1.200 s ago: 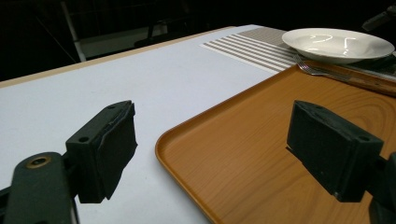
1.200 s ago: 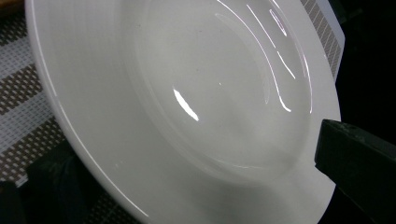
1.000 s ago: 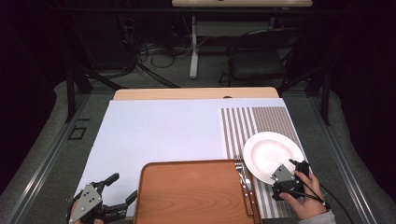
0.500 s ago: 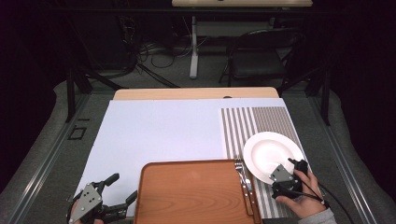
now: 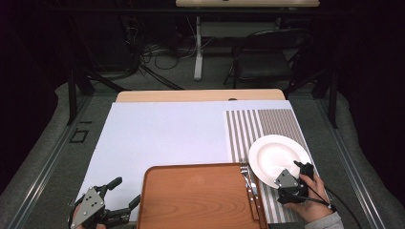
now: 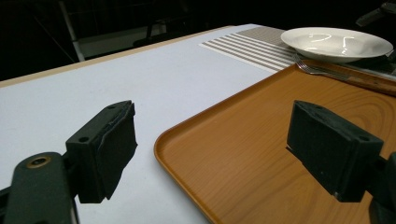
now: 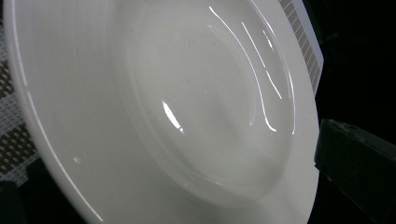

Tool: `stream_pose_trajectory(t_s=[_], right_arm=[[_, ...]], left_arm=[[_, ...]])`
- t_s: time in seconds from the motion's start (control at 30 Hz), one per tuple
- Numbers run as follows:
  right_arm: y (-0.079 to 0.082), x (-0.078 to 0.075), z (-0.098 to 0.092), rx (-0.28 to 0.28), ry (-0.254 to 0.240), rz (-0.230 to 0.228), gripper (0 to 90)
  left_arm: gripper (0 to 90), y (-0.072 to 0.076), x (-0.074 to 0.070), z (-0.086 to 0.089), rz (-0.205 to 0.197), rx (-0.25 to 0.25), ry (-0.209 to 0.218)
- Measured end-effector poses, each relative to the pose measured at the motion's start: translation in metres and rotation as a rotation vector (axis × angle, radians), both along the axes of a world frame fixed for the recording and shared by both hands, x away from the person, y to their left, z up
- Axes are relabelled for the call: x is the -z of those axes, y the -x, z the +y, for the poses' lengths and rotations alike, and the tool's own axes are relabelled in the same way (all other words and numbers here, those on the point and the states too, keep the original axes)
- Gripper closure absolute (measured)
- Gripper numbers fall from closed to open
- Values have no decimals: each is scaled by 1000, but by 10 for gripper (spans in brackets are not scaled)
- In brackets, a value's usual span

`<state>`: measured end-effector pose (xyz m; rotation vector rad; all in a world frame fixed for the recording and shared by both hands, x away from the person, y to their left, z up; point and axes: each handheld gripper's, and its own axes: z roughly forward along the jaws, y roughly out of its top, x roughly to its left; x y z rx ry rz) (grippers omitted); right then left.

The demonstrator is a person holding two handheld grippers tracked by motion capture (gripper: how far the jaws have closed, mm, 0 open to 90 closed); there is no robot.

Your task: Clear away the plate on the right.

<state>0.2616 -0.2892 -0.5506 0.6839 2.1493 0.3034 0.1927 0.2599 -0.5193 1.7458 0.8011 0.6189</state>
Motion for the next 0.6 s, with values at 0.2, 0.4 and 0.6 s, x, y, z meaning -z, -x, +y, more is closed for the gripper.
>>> stream_pose_trajectory(t_s=[0.2,0.4,0.6], right_arm=[[-3,2,3,-24,14,-27,0],[-5,1,4,-16,32,-23,0],[-7,3,4,-27,20,-41,0]], left_arm=[[158,0,0,0,1,0,1],[158,-1,1,-1,0,-1,4],[158,0,0,-1,2,1,2]])
